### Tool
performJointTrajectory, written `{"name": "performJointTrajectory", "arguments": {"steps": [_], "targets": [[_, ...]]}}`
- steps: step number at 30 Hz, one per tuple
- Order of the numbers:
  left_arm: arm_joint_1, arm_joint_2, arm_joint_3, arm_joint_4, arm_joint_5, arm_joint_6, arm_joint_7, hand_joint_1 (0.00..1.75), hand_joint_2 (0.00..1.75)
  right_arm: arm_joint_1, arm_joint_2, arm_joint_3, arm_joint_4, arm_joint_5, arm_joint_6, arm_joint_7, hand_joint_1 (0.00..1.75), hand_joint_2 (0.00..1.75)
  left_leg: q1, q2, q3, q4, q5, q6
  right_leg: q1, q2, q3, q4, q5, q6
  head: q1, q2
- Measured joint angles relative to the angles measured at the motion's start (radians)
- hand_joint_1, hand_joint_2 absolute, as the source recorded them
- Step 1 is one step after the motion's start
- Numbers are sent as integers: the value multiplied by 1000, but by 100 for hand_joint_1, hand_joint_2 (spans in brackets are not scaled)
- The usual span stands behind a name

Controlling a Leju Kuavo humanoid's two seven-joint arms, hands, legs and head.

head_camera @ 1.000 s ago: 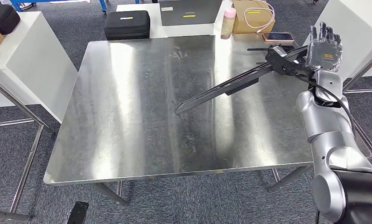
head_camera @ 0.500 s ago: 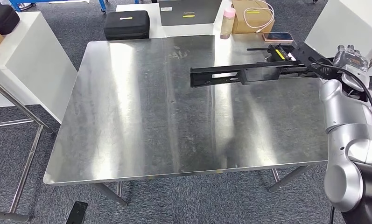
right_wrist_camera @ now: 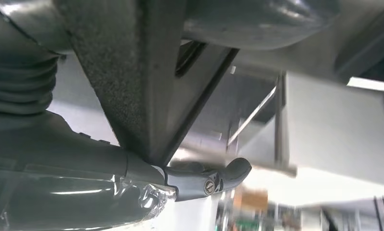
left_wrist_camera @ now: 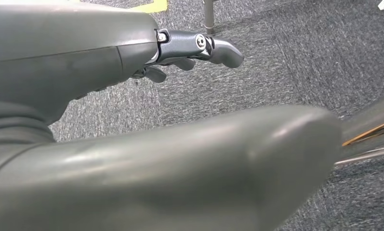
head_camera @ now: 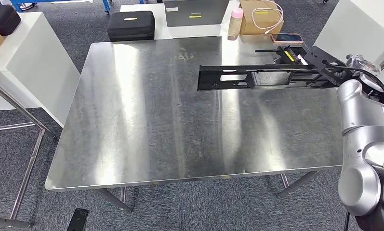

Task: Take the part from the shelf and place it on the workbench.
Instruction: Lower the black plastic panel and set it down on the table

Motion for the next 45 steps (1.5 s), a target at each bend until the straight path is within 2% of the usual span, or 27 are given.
{"name": "performJointTrajectory", "arguments": {"steps": [7, 17, 29, 38, 41, 45], "targets": [[-1, 0, 0, 0, -17, -2, 6, 0, 0, 3, -1, -141, 12, -175, 42, -90, 0, 0, 0, 0, 0, 0, 0, 0, 0, 0, 0, 0, 0, 0, 0, 0], [-3, 0, 0, 0, -29, -1, 15, 0, 0, 17, -8, -250, 14, -222, 45, -119, 0, 0, 0, 0, 0, 0, 0, 0, 0, 0, 0, 0, 0, 0, 0, 0], [-7, -2, 0, 0, -41, 0, 23, 0, 0, 47, -17, -285, 14, -250, 27, -145, 0, 0, 0, 0, 0, 0, 0, 0, 0, 0, 0, 0, 0, 0, 0, 0], [-8, -7, 7, 0, -42, 4, 16, 0, 0, 55, -15, -300, 14, -251, -100, -213, 0, 0, 0, 0, 0, 0, 0, 0, 0, 0, 0, 0, 0, 0, 0, 0], [-9, -7, 12, 0, -47, 4, 14, 0, 0, 52, -10, -296, 14, -222, -92, -237, 0, 0, 0, 0, 0, 0, 0, 0, 0, 0, 0, 0, 0, 0, 0, 0], [-12, -7, 16, 0, -50, 3, 14, 0, 0, 37, -7, -247, 14, -112, -65, -201, 0, 0, 0, 0, 0, 0, 0, 0, 0, 0, 0, 0, 0, 0, 0, 0]]}}
